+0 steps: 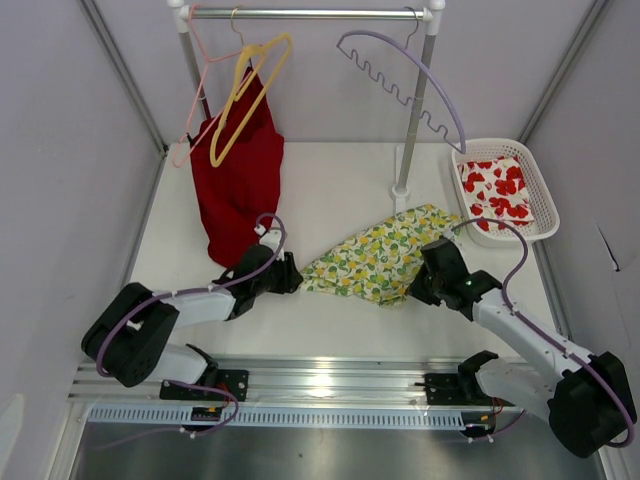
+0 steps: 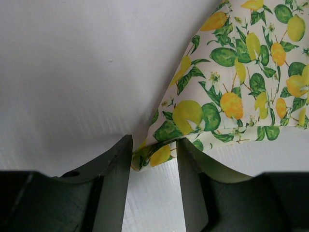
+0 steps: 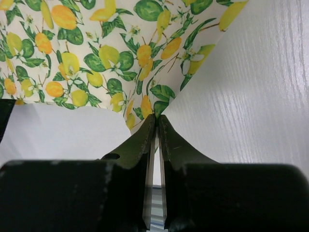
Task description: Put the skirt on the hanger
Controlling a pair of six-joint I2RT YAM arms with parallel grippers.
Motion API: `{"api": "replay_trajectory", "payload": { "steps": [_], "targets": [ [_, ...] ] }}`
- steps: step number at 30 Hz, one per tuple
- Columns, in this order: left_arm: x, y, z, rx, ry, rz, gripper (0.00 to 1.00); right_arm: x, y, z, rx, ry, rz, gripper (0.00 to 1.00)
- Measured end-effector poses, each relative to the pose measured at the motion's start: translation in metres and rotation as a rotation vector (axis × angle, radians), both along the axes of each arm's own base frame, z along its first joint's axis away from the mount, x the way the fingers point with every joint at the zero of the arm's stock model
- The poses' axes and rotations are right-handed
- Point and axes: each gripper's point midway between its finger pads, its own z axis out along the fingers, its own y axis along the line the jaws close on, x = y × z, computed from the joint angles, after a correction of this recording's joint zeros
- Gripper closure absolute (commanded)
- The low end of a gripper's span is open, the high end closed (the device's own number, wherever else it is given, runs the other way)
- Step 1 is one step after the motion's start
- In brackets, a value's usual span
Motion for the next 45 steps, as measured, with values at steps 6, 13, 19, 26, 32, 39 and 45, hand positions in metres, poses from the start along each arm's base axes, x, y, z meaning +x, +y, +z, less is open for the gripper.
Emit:
{"api": "replay_trajectory", "payload": {
  "steps": [6, 13, 19, 26, 32, 39, 45],
  "targets": [
    [-0.008, 0.0, -0.007, -0.01, 0.011, -0.018, 0.55, 0.001, -0.003, 0.004, -0.007, 0.003, 0.002, 0.9],
    [-0.011, -0.006, -0.008, -0.035, 0.017, -0.046, 0.81, 0.004, -0.003, 0.013, -0.005, -0.01, 0.006, 0.9],
    [-0.013, -0.009, -0.005, -0.05, 0.03, -0.063, 1.0, 0.008, -0.003, 0.029, 0.006, -0.04, 0.009, 0.94],
    [0.008, -0.001, 0.081, -0.071, -0.08, 0.041, 1.0, 0.03, -0.006, 0.103, 0.019, -0.16, 0.018, 0.96],
    [0.037, 0.012, 0.238, -0.14, -0.335, 0.164, 1.0, 0.071, -0.01, 0.214, 0.052, -0.373, 0.023, 0.99],
    [0.074, 0.02, 0.356, -0.121, -0.51, 0.238, 1.0, 0.153, -0.003, 0.29, 0.072, -0.505, 0.101, 1.0],
    [0.122, 0.015, 0.379, -0.054, -0.528, 0.254, 1.0, 0.233, 0.006, 0.32, 0.086, -0.581, 0.169, 1.0]
  ]
}}
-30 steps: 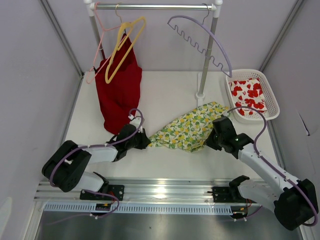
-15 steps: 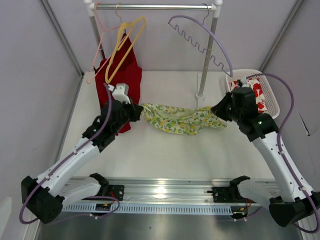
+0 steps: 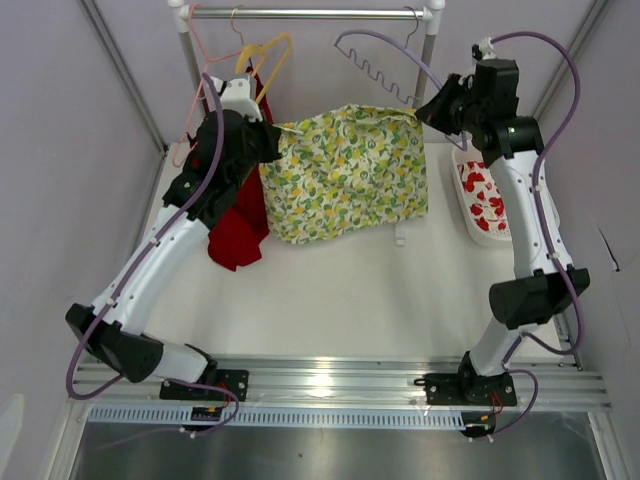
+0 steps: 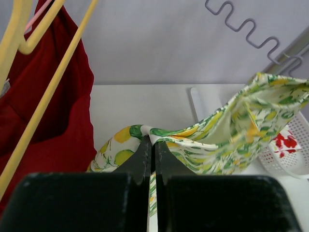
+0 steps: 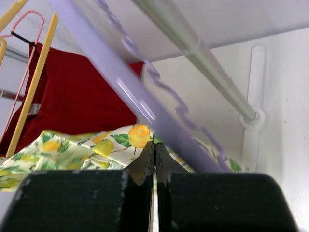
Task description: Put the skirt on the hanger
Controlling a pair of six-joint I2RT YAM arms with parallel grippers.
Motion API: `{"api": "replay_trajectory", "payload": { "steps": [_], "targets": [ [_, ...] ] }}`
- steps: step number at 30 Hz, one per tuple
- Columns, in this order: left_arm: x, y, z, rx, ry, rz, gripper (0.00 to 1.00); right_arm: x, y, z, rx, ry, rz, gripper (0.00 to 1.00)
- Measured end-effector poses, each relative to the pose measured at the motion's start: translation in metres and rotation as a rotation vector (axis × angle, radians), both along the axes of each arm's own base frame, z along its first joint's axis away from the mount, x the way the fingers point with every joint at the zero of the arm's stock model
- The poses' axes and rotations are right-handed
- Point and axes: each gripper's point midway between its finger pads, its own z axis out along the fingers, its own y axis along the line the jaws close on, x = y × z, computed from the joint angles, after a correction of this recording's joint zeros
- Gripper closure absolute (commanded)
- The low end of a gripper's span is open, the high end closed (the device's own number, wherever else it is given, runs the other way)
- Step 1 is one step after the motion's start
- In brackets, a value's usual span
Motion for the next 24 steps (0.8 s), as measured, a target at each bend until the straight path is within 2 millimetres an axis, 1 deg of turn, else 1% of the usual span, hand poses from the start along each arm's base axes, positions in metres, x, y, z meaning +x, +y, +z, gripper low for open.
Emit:
{"api": "replay_trajectory", "payload": {
  "steps": [2, 3, 6, 7, 8, 9, 10, 11, 12, 14, 16, 17, 19, 21, 22, 23, 24],
  "targets": [
    [0.008, 0.0, -0.002, 0.025, 0.01, 0.001, 1.0, 0.014, 0.002, 0.008, -0.002, -0.022, 0.011, 1.0],
    [0.01, 0.002, -0.003, 0.033, 0.017, 0.002, 1.0, 0.017, 0.003, 0.011, -0.001, -0.03, 0.017, 1.0],
    [0.013, 0.012, -0.006, 0.047, 0.031, 0.01, 1.0, 0.012, 0.003, 0.013, 0.0, -0.032, 0.022, 1.0],
    [0.013, 0.016, -0.007, 0.048, 0.034, 0.013, 1.0, 0.007, 0.003, 0.012, 0.001, -0.033, 0.022, 1.0],
    [0.011, 0.018, -0.009, 0.044, 0.032, 0.01, 1.0, -0.002, 0.001, 0.004, -0.002, -0.013, 0.022, 1.0],
    [0.007, 0.021, -0.016, 0.04, 0.039, 0.007, 1.0, -0.013, -0.001, -0.007, -0.002, 0.015, 0.02, 1.0],
    [-0.001, 0.022, -0.028, 0.037, 0.057, -0.006, 1.0, -0.025, -0.003, -0.019, 0.0, 0.041, 0.019, 1.0],
    [-0.01, 0.021, -0.043, 0.028, 0.076, -0.027, 1.0, -0.04, -0.005, -0.035, 0.002, 0.065, 0.014, 1.0],
    [-0.023, 0.019, -0.061, 0.014, 0.099, -0.049, 1.0, -0.058, -0.007, -0.057, 0.003, 0.112, 0.011, 1.0],
    [-0.05, 0.015, -0.109, 0.005, 0.181, -0.085, 1.0, -0.093, -0.011, -0.101, 0.005, 0.203, 0.002, 1.0],
    [-0.078, 0.005, -0.159, -0.003, 0.268, -0.122, 1.0, -0.129, -0.012, -0.152, -0.009, 0.31, -0.004, 1.0],
    [-0.093, -0.002, -0.186, -0.002, 0.318, -0.143, 1.0, -0.145, -0.013, -0.176, -0.016, 0.351, -0.008, 1.0],
    [-0.127, -0.014, -0.241, 0.019, 0.431, -0.188, 1.0, -0.183, -0.014, -0.227, -0.035, 0.457, -0.007, 1.0],
    [-0.161, -0.021, -0.288, 0.047, 0.535, -0.223, 1.0, -0.215, -0.016, -0.267, -0.056, 0.545, -0.007, 1.0],
    [-0.177, -0.021, -0.308, 0.062, 0.58, -0.234, 1.0, -0.232, -0.018, -0.287, -0.069, 0.591, -0.007, 1.0],
    [-0.189, -0.02, -0.321, 0.073, 0.614, -0.239, 1.0, -0.249, -0.021, -0.305, -0.076, 0.633, -0.012, 1.0],
    [-0.201, -0.018, -0.333, 0.082, 0.646, -0.24, 1.0, -0.259, -0.024, -0.317, -0.082, 0.659, -0.016, 1.0]
  ]
}}
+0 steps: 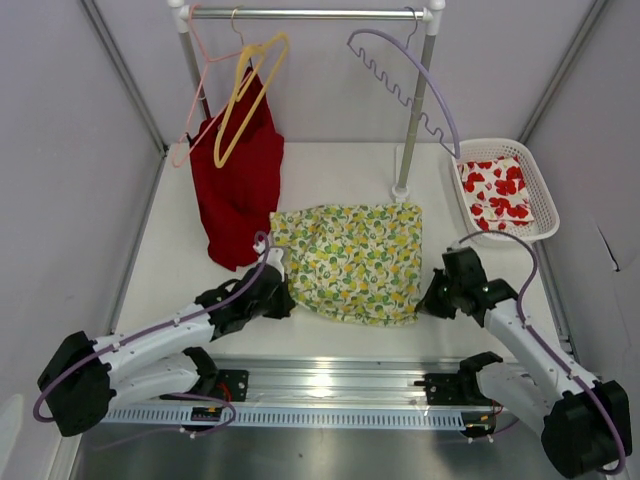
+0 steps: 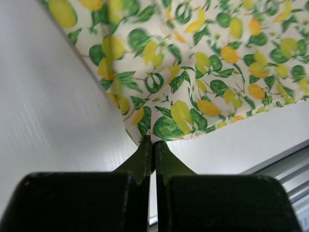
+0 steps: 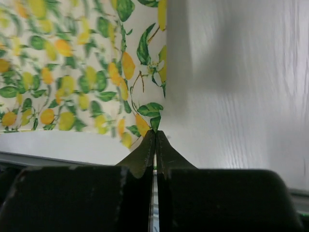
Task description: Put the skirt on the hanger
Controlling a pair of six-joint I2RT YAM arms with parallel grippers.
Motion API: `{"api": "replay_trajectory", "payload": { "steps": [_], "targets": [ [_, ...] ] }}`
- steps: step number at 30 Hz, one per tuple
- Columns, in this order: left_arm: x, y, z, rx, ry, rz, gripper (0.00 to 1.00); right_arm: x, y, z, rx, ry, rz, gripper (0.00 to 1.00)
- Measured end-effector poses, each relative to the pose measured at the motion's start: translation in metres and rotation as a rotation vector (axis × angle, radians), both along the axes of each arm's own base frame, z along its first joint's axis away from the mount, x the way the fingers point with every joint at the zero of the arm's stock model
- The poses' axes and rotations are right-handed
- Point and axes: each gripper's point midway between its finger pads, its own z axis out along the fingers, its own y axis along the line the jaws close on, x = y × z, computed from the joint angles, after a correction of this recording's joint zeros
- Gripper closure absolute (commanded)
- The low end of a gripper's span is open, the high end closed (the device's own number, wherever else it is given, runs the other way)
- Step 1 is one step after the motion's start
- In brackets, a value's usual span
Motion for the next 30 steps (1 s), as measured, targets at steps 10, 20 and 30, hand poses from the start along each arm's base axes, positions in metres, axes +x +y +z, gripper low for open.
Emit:
{"api": "replay_trajectory", "payload": {
  "steps": [10, 20, 30],
  "targets": [
    [-0.029, 0.001, -0.017, 0.038, 0.061, 0.001, 0.62, -0.025, -0.019, -0.029, -0.049, 0.064, -0.105, 0.71],
    [-0.024, 0.004, 0.047, -0.028, -0.067, -0.023, 0.35, -0.001, -0.027, 0.002, -0.049, -0.02, -0.186, 0.24],
    [0.007, -0.011, 0.254, -0.189, -0.468, -0.085, 0.33, 0.035, -0.021, 0.068, -0.006, -0.182, -0.193, 0.25]
  ]
}}
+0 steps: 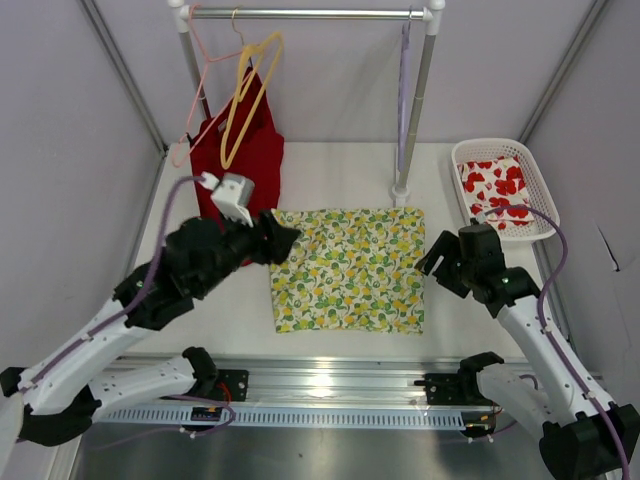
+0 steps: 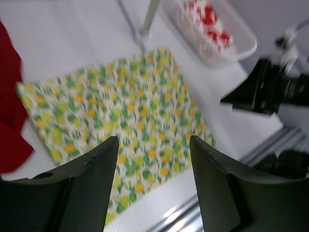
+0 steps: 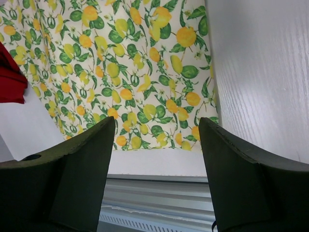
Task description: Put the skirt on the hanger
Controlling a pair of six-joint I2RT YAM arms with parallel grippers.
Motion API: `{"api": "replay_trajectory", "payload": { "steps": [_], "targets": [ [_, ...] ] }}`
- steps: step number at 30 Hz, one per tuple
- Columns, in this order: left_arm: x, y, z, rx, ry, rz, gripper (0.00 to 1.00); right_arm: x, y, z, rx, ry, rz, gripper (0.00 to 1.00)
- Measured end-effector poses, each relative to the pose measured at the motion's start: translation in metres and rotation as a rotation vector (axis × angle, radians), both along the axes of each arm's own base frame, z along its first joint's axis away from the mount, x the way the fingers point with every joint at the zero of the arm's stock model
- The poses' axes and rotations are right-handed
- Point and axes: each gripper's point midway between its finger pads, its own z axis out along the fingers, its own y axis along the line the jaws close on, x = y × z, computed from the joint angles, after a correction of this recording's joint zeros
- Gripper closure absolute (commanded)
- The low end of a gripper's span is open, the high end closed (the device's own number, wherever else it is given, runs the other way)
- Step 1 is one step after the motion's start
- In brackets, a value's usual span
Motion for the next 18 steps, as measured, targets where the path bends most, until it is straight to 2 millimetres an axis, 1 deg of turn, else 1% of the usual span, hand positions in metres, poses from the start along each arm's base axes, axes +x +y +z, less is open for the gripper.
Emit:
{"api": "replay_trajectory", "payload": {
  "steps": [1, 3, 4, 6, 7, 8, 10, 11, 13, 15, 16, 18],
  "targets": [
    [0.007, 0.004, 0.03, -0.018, -0.066, 0.032, 0.32, 0.001, 0.0, 0.002, 0.0, -0.004, 0.002, 0.25],
    [0.022, 0.016, 0.083, -0.042, -0.185, 0.115, 0.32, 0.003, 0.001, 0.004, -0.004, -0.008, 0.006, 0.25],
    [0.029, 0.022, 0.105, -0.051, -0.233, 0.154, 0.31, 0.004, 0.001, 0.004, -0.006, -0.008, 0.008, 0.25],
    [0.043, 0.036, 0.143, -0.06, -0.315, 0.236, 0.3, 0.006, 0.001, 0.005, -0.009, -0.009, 0.013, 0.26],
    [0.053, 0.045, 0.16, -0.066, -0.348, 0.283, 0.3, 0.007, 0.002, 0.005, -0.007, -0.009, 0.017, 0.26],
    [0.062, 0.054, 0.172, -0.067, -0.372, 0.326, 0.3, 0.009, 0.004, 0.005, -0.004, -0.009, 0.023, 0.26],
    [0.083, 0.069, 0.187, -0.048, -0.405, 0.404, 0.28, 0.011, 0.007, 0.004, 0.004, -0.008, 0.037, 0.27],
    [0.093, 0.073, 0.192, -0.038, -0.417, 0.429, 0.28, 0.012, 0.009, 0.003, 0.008, -0.007, 0.044, 0.27],
    [0.114, 0.08, 0.193, -0.005, -0.425, 0.464, 0.27, 0.014, 0.011, 0.003, 0.012, -0.005, 0.054, 0.27],
    [0.134, 0.081, 0.188, 0.029, -0.424, 0.474, 0.27, 0.015, 0.013, 0.004, 0.016, -0.009, 0.064, 0.27],
    [0.147, 0.081, 0.181, 0.055, -0.414, 0.475, 0.27, 0.017, 0.014, 0.005, 0.018, -0.014, 0.069, 0.27],
    [0.167, 0.082, 0.167, 0.094, -0.39, 0.476, 0.27, 0.019, 0.016, 0.008, 0.022, -0.025, 0.08, 0.27]
  ]
}}
